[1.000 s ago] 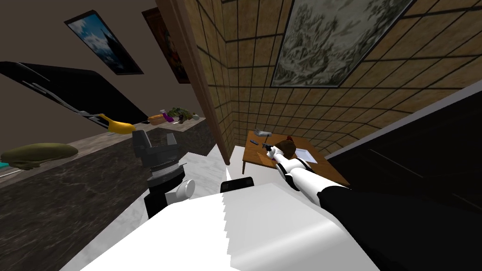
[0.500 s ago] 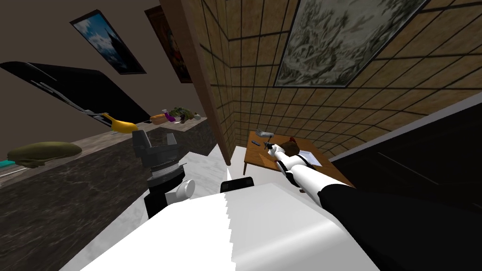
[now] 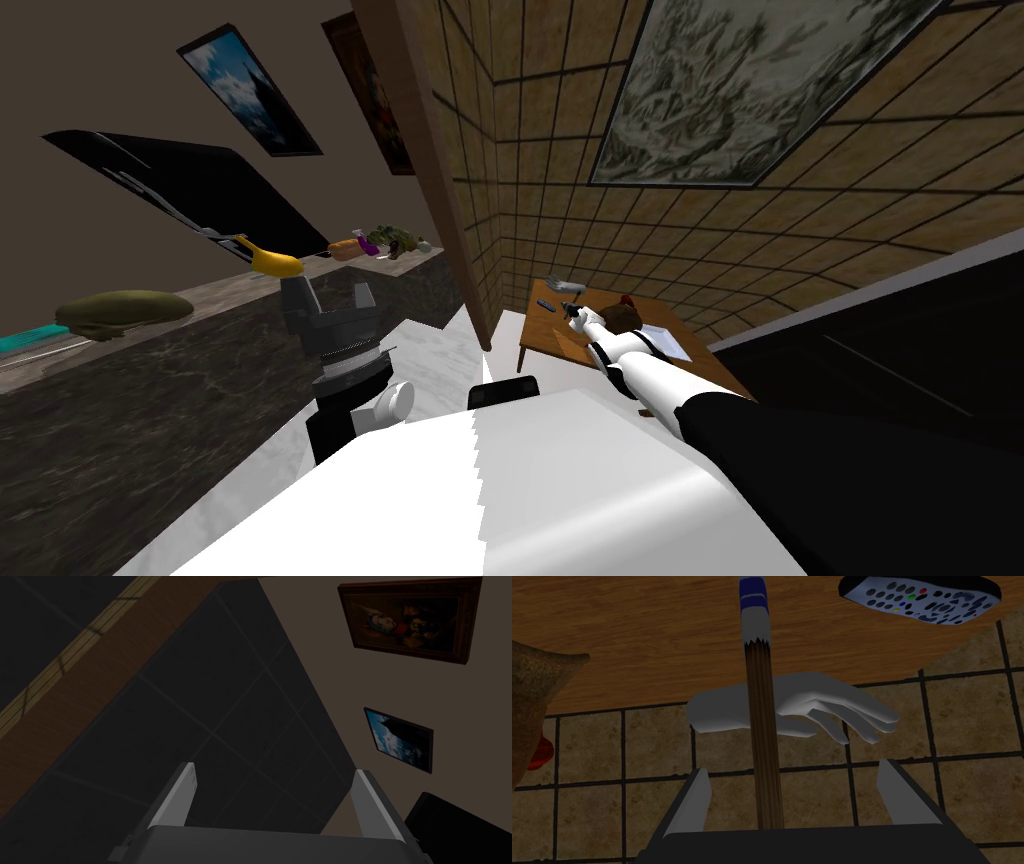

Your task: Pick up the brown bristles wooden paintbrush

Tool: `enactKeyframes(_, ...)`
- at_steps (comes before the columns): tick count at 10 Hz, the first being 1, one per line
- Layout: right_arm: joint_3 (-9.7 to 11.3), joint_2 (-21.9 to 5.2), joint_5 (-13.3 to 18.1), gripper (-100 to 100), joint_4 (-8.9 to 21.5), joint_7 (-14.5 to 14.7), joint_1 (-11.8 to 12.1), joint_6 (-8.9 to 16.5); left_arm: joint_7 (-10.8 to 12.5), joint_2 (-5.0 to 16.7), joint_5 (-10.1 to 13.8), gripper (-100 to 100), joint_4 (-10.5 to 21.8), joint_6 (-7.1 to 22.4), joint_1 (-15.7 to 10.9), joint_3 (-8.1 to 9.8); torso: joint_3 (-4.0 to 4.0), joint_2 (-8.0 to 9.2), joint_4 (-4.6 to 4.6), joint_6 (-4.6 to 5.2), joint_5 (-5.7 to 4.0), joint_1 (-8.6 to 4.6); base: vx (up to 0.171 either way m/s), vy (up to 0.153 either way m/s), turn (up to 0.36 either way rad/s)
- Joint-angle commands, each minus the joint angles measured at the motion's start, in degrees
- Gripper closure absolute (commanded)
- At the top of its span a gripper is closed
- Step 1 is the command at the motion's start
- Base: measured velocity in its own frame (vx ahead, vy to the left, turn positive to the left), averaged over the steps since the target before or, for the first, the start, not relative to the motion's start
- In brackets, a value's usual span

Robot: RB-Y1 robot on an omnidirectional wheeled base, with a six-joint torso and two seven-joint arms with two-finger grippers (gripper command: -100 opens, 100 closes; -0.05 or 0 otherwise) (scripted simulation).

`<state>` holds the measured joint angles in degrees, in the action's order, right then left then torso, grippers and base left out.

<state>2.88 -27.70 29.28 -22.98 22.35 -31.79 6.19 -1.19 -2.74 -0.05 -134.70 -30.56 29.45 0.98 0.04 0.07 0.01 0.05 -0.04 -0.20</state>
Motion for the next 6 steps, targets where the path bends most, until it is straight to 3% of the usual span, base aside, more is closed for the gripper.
enactKeyframes(1, -2.6, 0.8, 1.8, -100, -0.9, 0.3, 0.6, 0.8, 0.0, 0.0, 0.0, 0, 0.0, 0.0, 0.0, 0.00, 0.00, 0.00, 0.00, 0.00, 0.00, 0.00, -0.007, -0.062, 0.084)
enactKeyframes(6, -9.0, 2.9, 5.1, -100, -6.9, 1.3, 4.4, 5.4, 0.0, 0.0, 0.0, 0, 0.0, 0.0, 0.0, 0.00, 0.03, 0.06, 0.01, 0.01, -0.02, -0.08, -0.024, -0.073, 0.139)
